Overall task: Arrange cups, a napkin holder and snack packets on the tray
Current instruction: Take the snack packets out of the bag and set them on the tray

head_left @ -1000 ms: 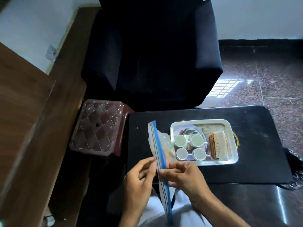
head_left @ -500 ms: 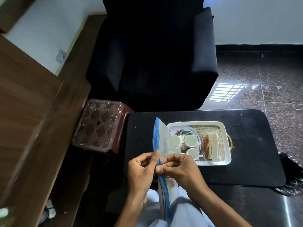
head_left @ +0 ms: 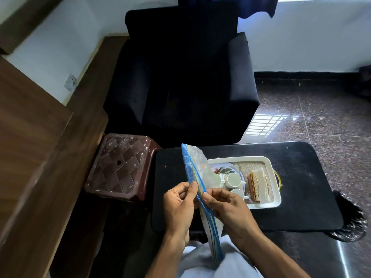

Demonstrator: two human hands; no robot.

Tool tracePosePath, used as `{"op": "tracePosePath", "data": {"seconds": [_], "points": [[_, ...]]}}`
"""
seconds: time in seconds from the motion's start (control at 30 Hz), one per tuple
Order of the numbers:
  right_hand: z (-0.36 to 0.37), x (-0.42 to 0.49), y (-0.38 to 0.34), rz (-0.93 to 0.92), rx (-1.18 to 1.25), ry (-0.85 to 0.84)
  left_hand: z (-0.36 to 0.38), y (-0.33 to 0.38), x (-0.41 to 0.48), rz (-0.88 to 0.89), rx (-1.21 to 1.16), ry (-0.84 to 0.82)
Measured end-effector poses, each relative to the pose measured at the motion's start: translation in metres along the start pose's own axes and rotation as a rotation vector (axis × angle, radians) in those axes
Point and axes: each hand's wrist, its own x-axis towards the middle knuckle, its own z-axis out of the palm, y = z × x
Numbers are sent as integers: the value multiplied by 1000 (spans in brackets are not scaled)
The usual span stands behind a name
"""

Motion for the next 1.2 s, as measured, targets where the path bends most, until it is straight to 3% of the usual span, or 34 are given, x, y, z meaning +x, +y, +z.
{"op": "tracePosePath", "data": {"seconds": [0.33,0.47,0.73,0.93,1.07,1.2], "points": [[35,-5,4,8,308,37,-24,9,12,-238,-296,-82],[31,-2,6,8,437,126,-43,10,25,-340,-397,-103],[9,-7,-6,17,656,239,-95,16,58,-381,-518,-12],[13,-10,-17,-9,518,11,-88,22,45,-273,-407,18],[5,-11,-21,-31,357,-137,-48,7,24,-189,-185,156],[-32,-8,-30,-19,285,-178,2,-11,8,-165,-167,289]]}}
